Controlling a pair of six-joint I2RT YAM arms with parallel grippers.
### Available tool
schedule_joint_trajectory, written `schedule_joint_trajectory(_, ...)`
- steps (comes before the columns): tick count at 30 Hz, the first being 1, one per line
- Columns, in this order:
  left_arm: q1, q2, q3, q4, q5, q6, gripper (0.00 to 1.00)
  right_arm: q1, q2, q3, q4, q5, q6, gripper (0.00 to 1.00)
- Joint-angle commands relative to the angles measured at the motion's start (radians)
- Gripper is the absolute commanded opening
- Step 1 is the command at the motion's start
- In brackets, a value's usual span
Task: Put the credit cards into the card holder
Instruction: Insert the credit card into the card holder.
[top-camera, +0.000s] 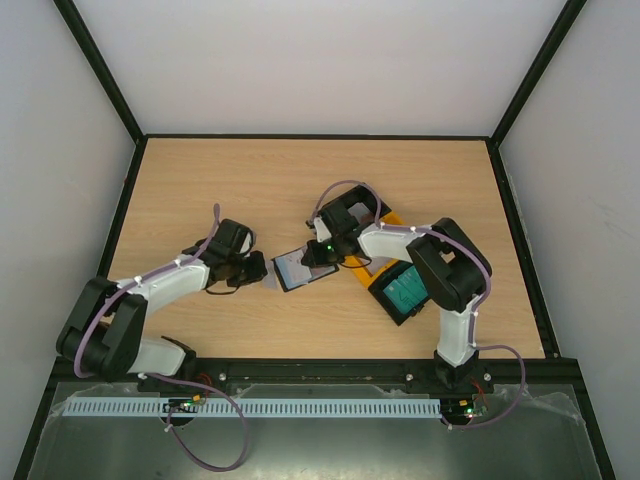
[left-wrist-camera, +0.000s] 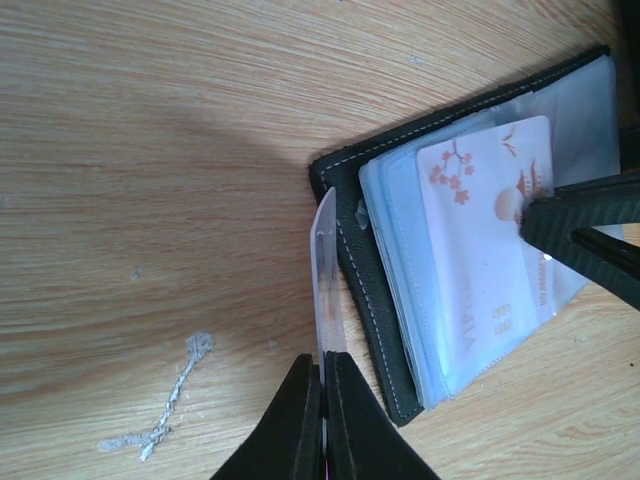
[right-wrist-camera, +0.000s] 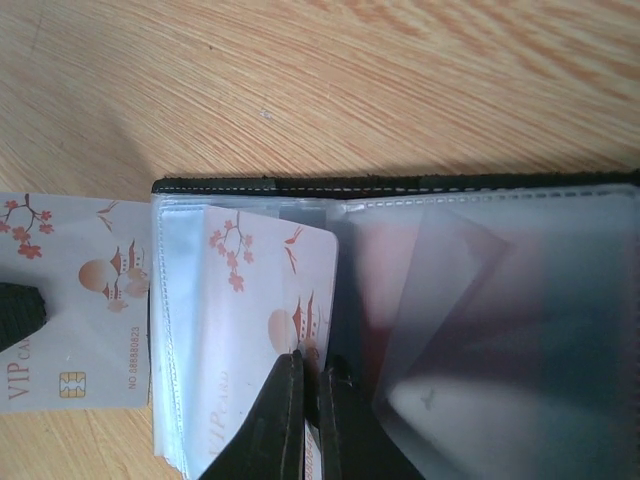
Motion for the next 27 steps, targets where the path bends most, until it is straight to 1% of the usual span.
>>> schedule_joint_trajectory(1, -0.003, 0.044, -0.006, -0.005, -0.036, 0.015, 0.02, 0.002, -0.032, -0.027, -0.128, 0.090, -0.009, 0.02)
schedule_joint_trajectory(7, -0.003, 0.050, -0.006, -0.005, -0.037, 0.018, 0.02, -0.004, -0.006, -0.003, -0.159, 0.056, -0.038, 0.02)
schedule_joint_trajectory(13, -0.003, 0.057, -0.007, 0.006, -0.020, 0.021, 0.02, 0.000, 0.012, -0.021, -0.150, 0.002, -0.048, 0.02)
schedule_joint_trajectory(18, -0.003, 0.061, -0.010, 0.015, -0.008, 0.019, 0.02, 0.019, 0.019, -0.047, -0.049, -0.029, 0.026, 0.02)
schedule_joint_trajectory(27, -0.003, 0.061, -0.017, 0.016, 0.001, 0.019, 0.03, 0.046, 0.014, -0.095, 0.103, 0.014, 0.181, 0.02)
